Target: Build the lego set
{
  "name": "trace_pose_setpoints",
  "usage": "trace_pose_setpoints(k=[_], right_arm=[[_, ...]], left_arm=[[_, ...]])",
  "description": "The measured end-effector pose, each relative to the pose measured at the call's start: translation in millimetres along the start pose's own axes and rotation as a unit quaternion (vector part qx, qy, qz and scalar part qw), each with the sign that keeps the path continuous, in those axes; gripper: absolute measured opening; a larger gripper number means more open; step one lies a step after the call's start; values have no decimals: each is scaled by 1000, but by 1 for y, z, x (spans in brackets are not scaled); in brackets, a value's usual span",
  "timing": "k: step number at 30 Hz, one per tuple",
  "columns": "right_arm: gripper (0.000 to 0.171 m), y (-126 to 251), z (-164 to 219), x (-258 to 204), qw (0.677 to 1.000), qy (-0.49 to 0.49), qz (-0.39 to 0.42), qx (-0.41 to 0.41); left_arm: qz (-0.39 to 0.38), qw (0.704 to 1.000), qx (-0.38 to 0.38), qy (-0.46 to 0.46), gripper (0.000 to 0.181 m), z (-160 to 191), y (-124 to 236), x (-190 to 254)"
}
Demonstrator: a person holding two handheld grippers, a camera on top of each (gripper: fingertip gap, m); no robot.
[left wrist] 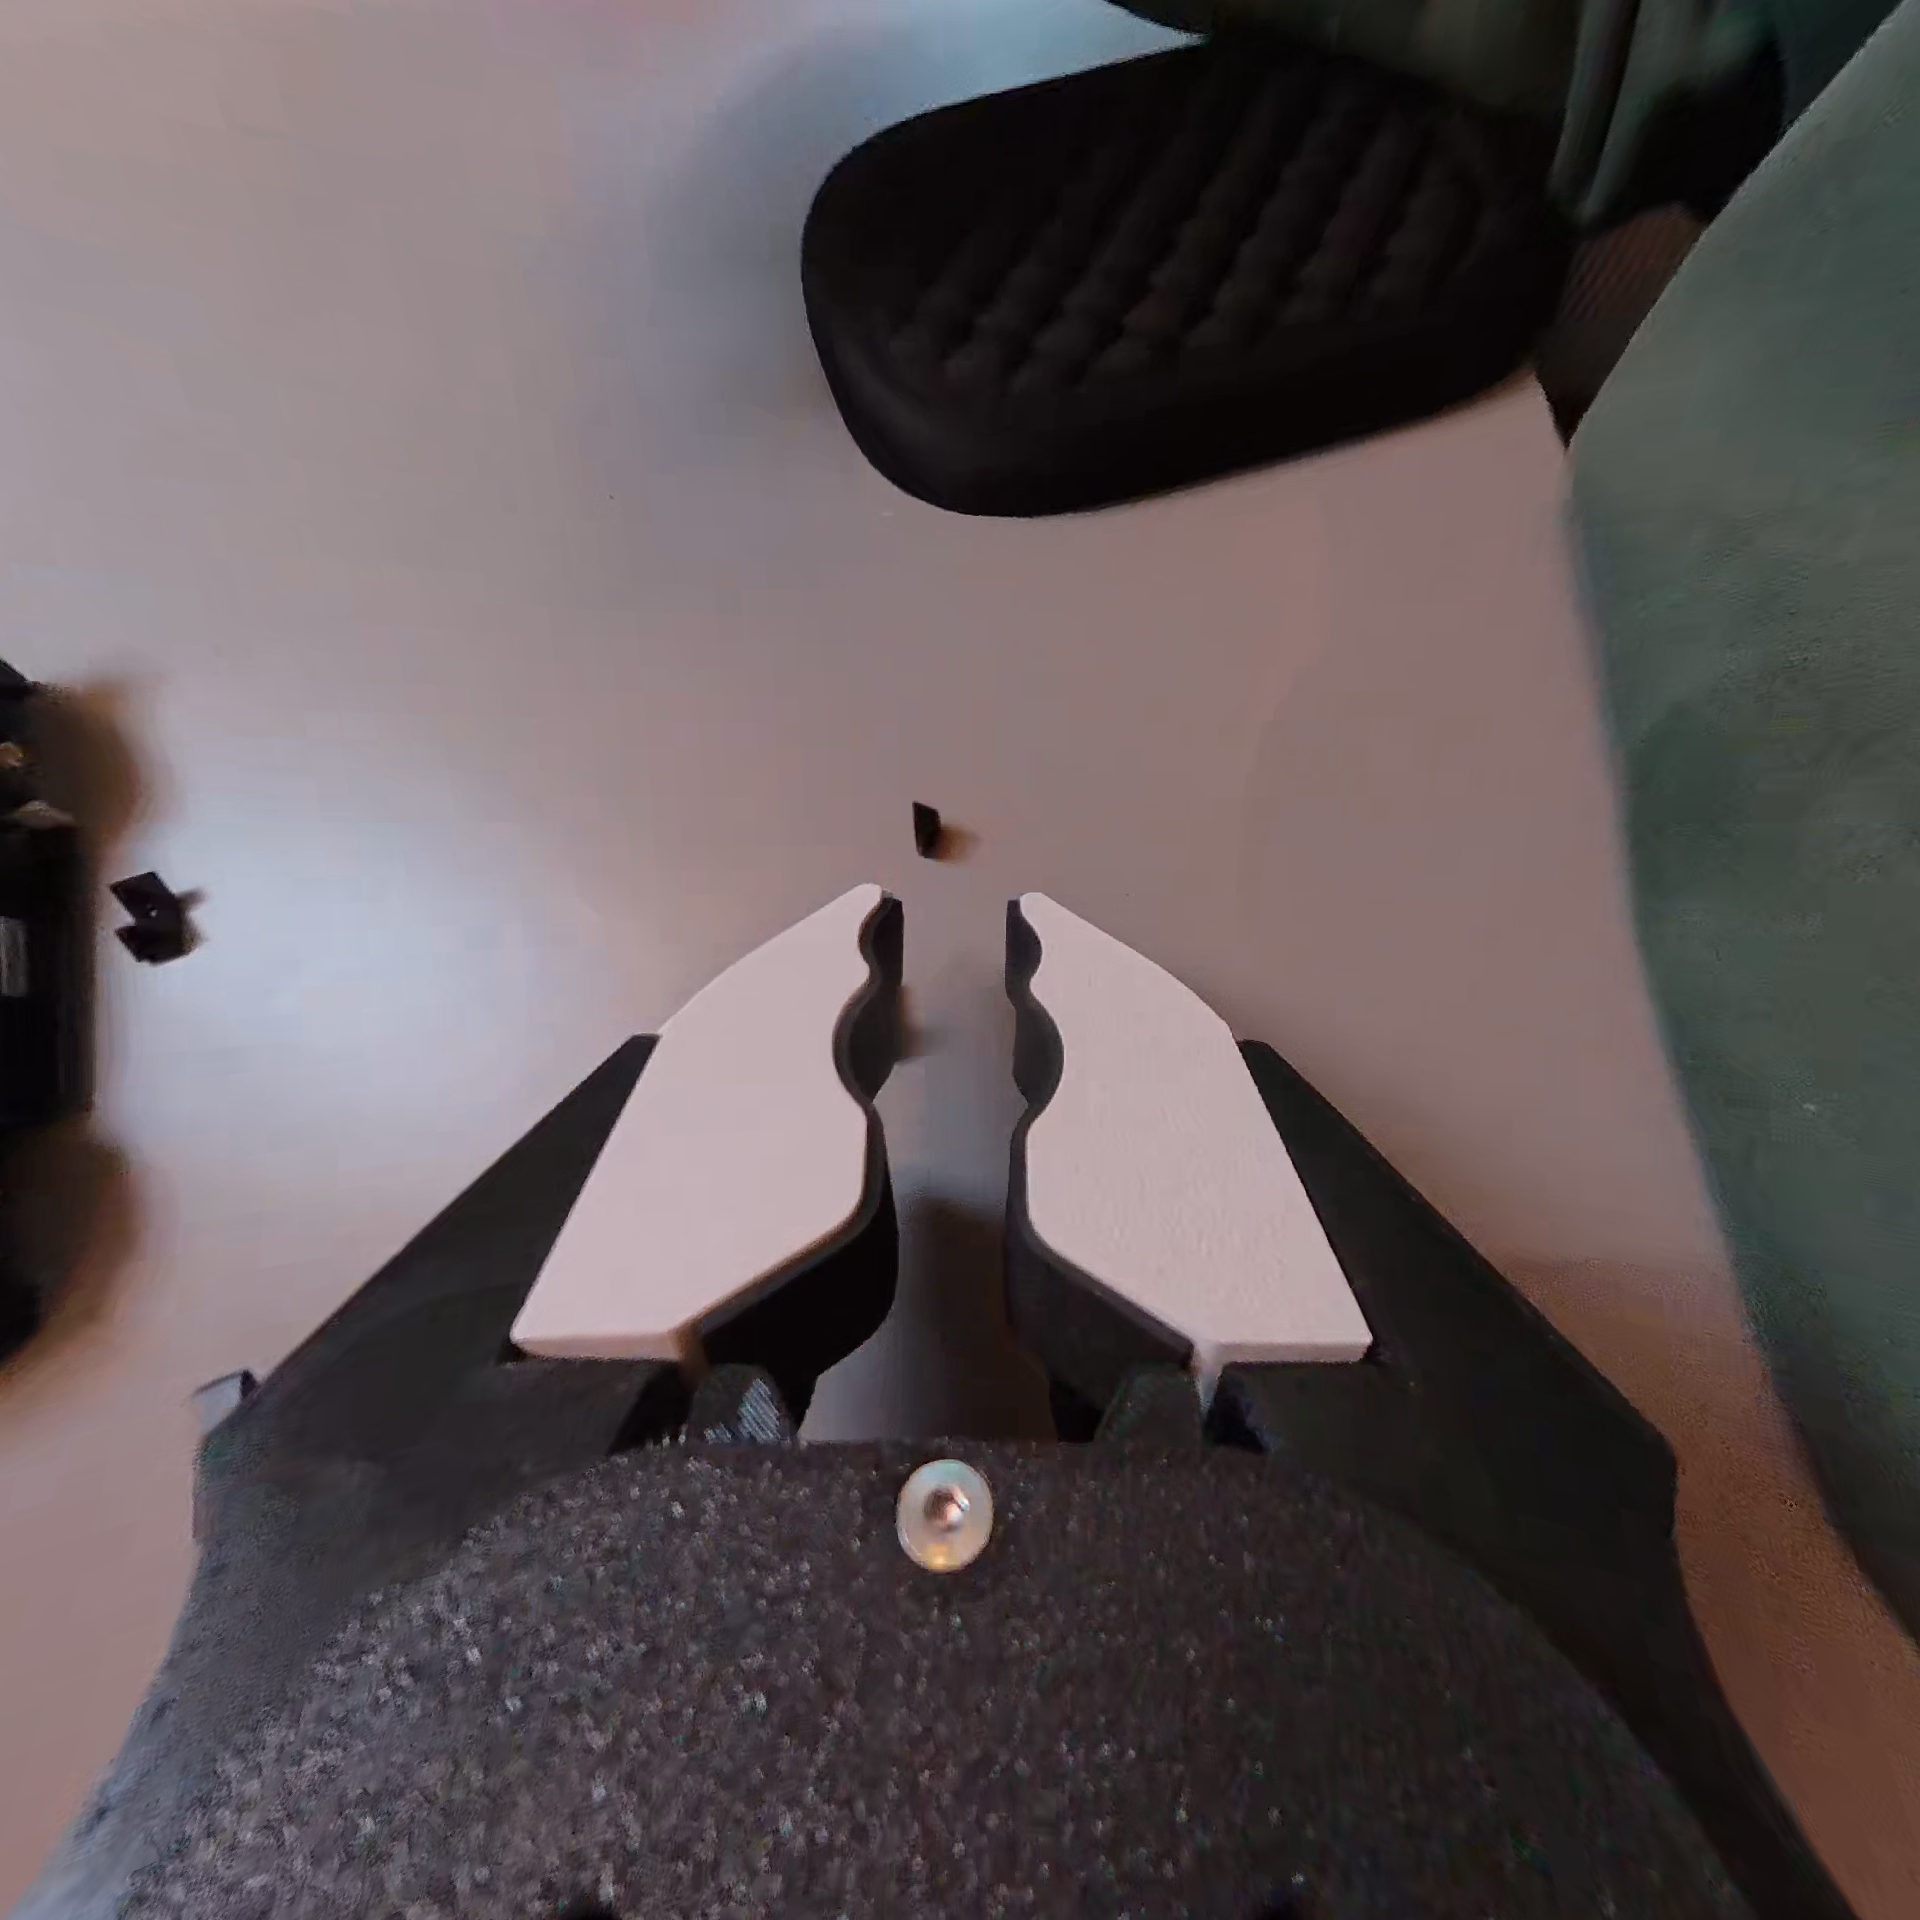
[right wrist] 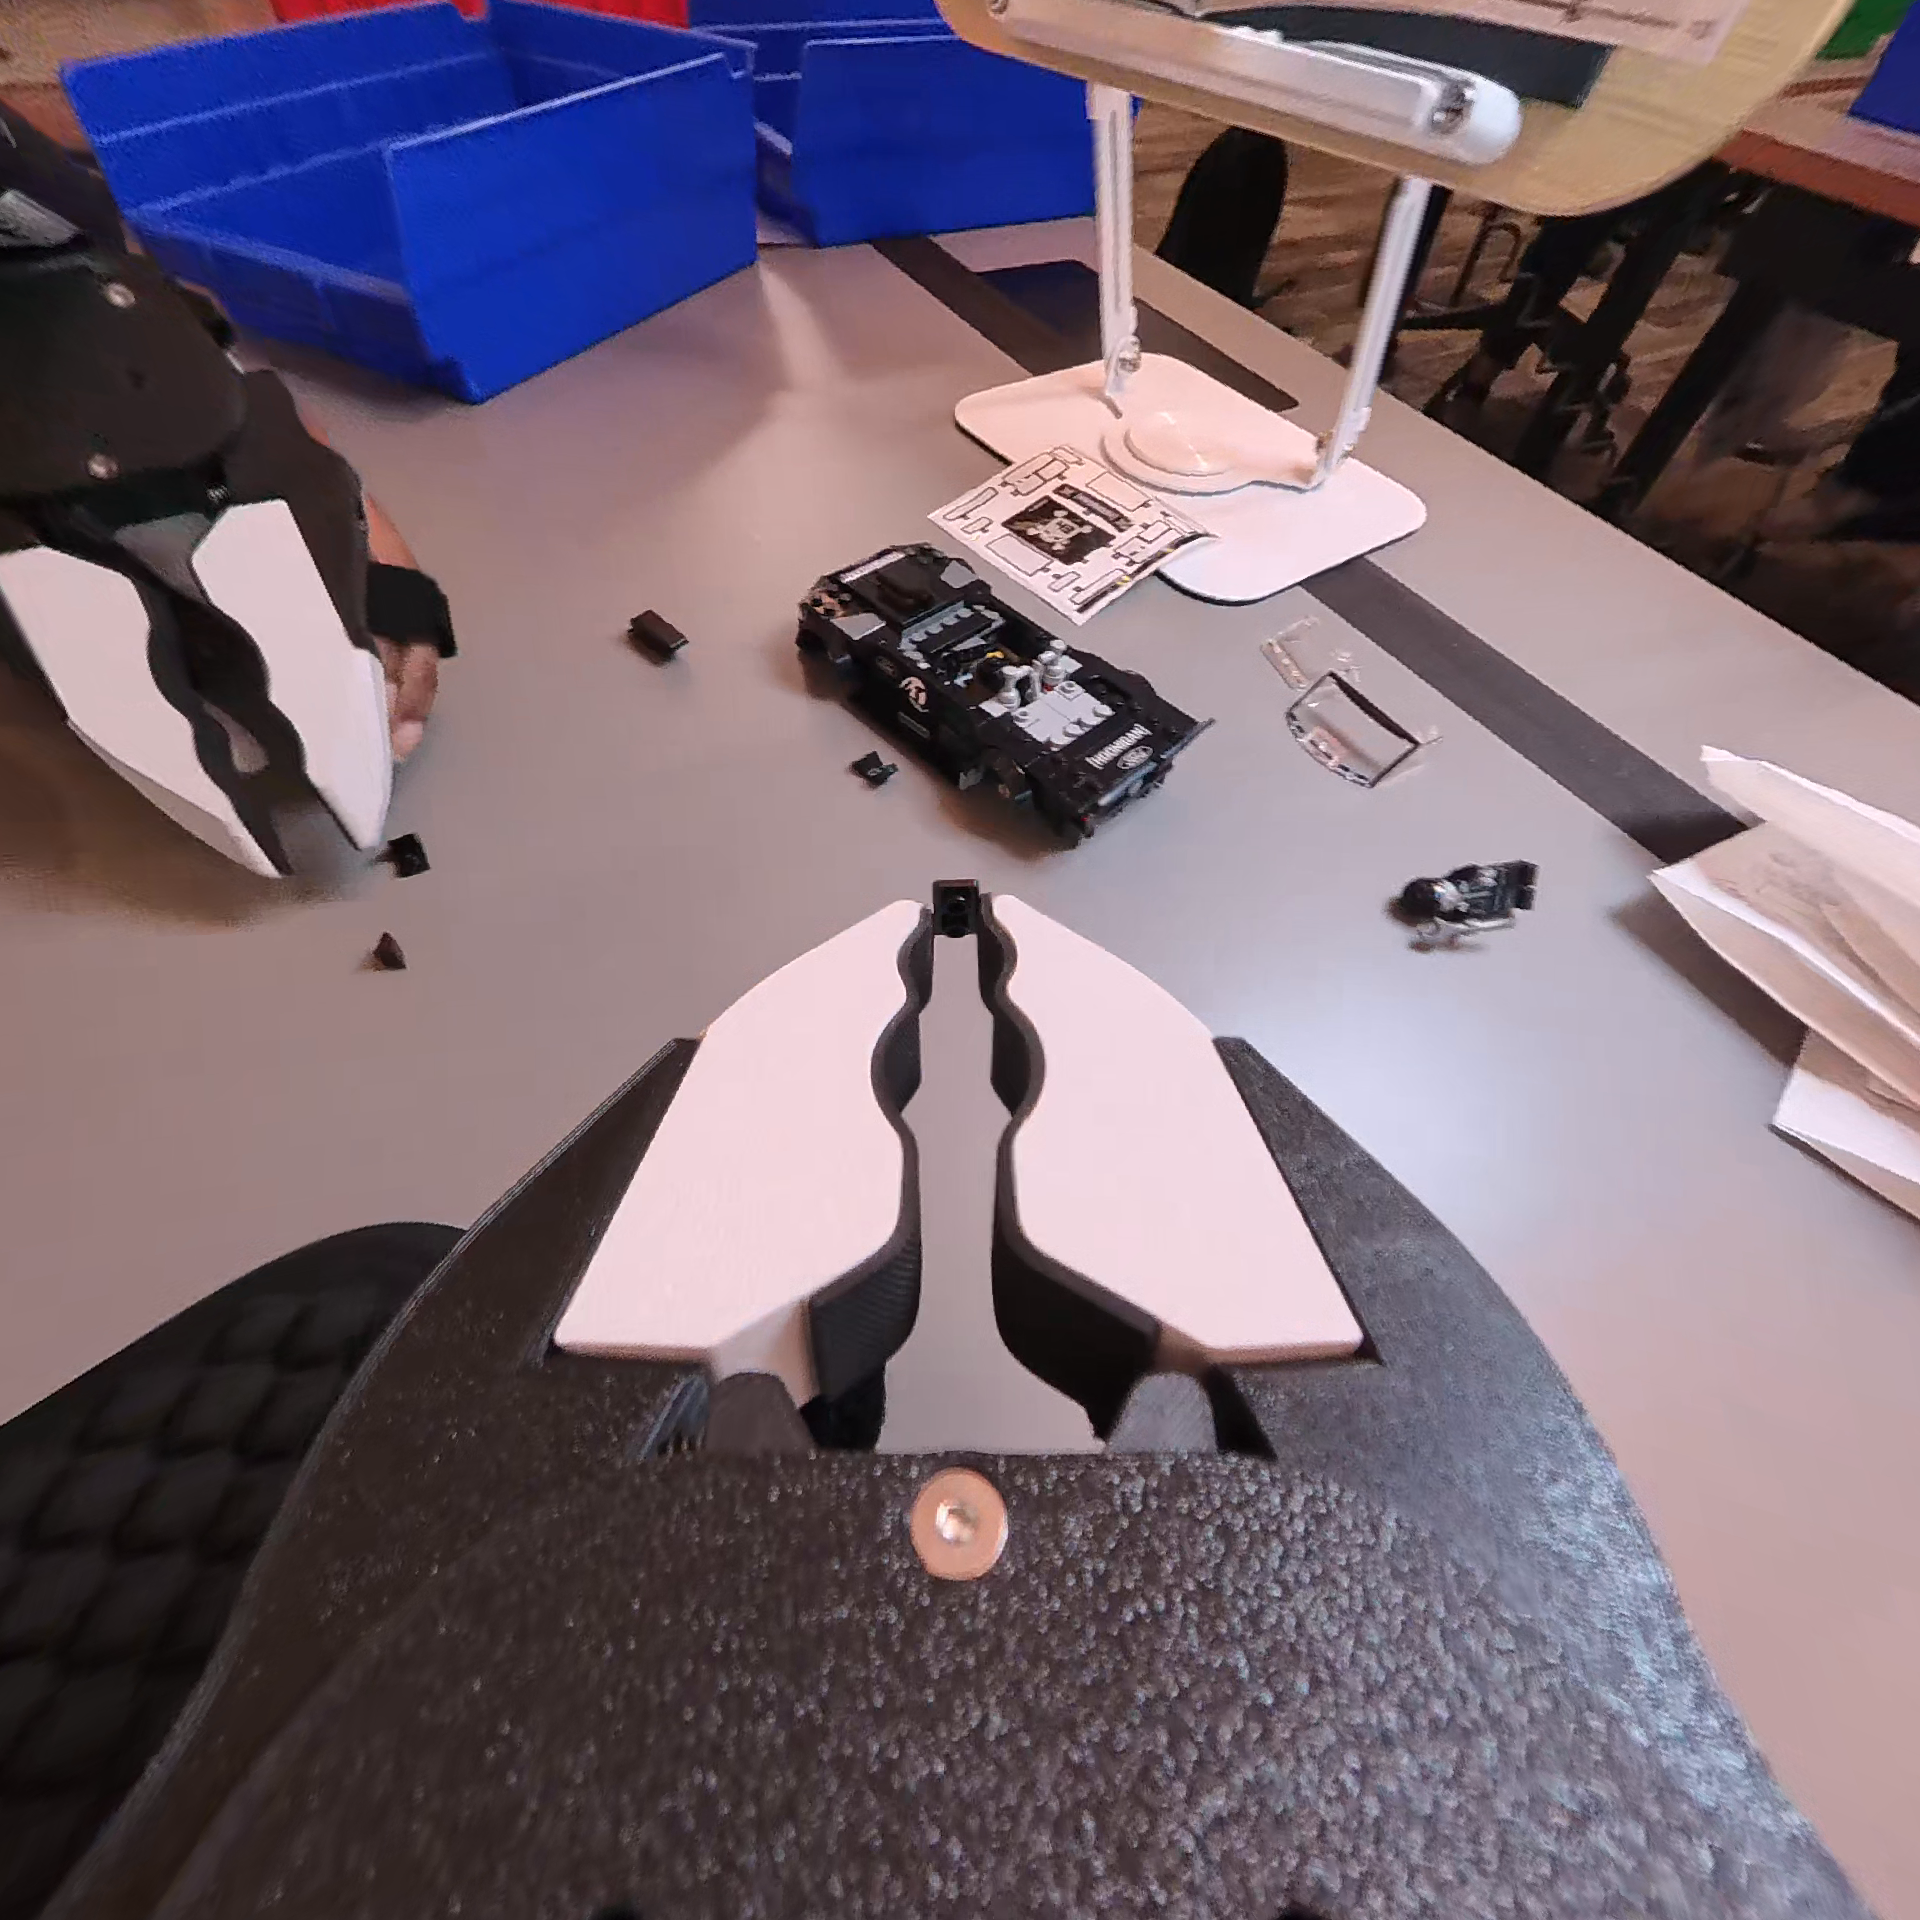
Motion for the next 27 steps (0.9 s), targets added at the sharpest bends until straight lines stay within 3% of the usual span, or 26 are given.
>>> trace_pose_setpoints(k=[5,19,23,27], right_arm=[[8,-9,-3,-16,999,14,-35,-7],[8,-12,-10,-31,997,18,-72,6],[8,-18,-10,-37,996,20,-86,6],[8,-31,-11,-52,994,31,-109,2]], left_arm=[[-29,998,-49,-17,19,-2,-18,-4],[-43,995,-85,-11,5,-8,-32,-3],[-34,997,-73,2,5,-7,-28,-2],[-3,997,-9,76,5,-14,-9,-10]])
Point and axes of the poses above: each gripper's, where its closed fingertips meet, y back along the fingers, z out of its underside, x = y × z across the jaws, the point moved 5 cm from there along y, back along the fingers, and after that the axes turned 2 degrees about x, right-handed, at the moved point
